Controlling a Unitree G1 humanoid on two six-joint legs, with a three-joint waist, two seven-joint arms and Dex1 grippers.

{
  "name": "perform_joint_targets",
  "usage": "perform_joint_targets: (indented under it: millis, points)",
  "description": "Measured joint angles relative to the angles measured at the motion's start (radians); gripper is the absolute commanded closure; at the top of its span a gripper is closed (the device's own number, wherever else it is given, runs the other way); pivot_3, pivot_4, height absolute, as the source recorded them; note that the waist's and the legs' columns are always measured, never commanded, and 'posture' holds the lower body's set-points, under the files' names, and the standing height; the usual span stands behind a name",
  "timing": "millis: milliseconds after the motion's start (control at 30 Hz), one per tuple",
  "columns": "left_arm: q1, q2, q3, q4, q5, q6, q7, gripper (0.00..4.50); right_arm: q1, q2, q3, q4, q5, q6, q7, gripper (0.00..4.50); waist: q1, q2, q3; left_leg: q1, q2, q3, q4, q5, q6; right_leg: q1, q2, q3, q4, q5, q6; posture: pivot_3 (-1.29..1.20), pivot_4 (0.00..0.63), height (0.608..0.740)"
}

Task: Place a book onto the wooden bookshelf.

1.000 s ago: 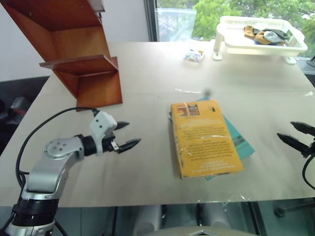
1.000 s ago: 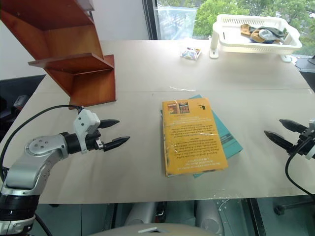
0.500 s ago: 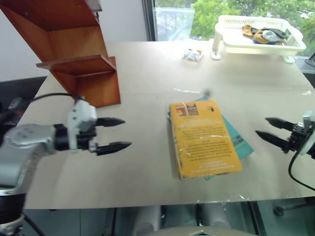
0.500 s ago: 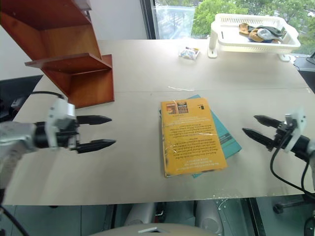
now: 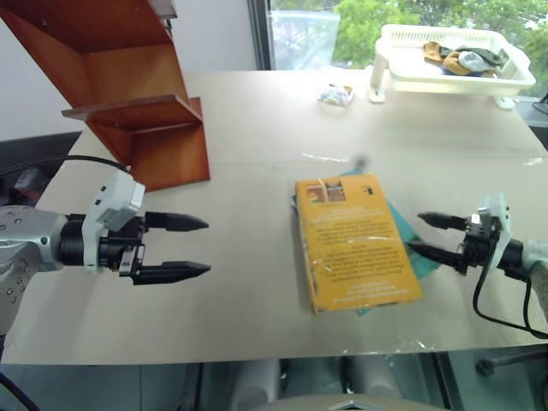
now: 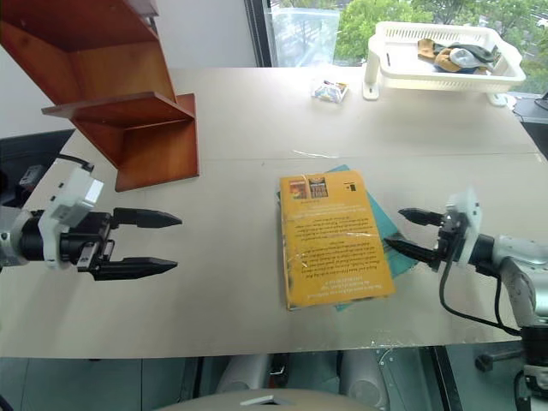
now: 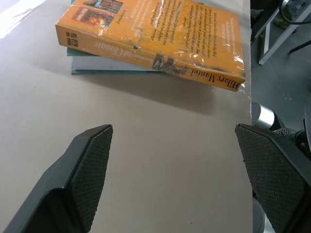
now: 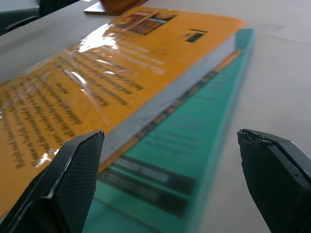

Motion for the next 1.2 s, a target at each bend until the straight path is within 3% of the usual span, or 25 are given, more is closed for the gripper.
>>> perform_joint_targets:
  millis: [233,700,1000,1200]
  points:
    - [-0.012,-0.006,-0.02,0.006,0.015,-0.021,0.006,0.24,-0.028,0.051,0.081,-0.085,-0.013,0.005,-0.042,0.0,0.0,-0.001,0.0,0.0,0.001,0.003,0.0,0.0,0.0,-0.003,0.001,0.002,0.002,0.0,0.0,0.0,0.15,0.74]
    - [-0.019,-0.019,-0.042,0.007,0.016,-0.025,0.027,0.24,-0.069,0.087,0.128,-0.129,-0.016,0.043,-0.082,0.0,-0.001,-0.002,0.001,-0.001,0.001,0.005,0.0,0.0,0.0,-0.006,0.002,0.004,0.003,0.0,0.0,0.0,0.15,0.74]
    - [-0.033,-0.042,-0.079,0.006,0.014,-0.024,0.043,0.24,-0.089,0.101,0.131,-0.125,-0.016,0.044,-0.083,0.0,0.0,-0.003,0.001,-0.001,0.001,0.005,0.0,0.0,0.0,-0.006,0.002,0.005,0.003,0.0,0.0,0.0,0.15,0.74]
    - [0.033,-0.126,-0.096,-0.022,-0.045,0.091,0.132,0.24,-0.066,0.02,0.04,-0.13,-0.004,0.043,-0.078,0.0,0.001,-0.003,0.001,-0.001,0.001,0.005,0.0,0.0,0.0,-0.006,0.002,0.005,0.003,0.0,0.0,0.0,0.15,0.74]
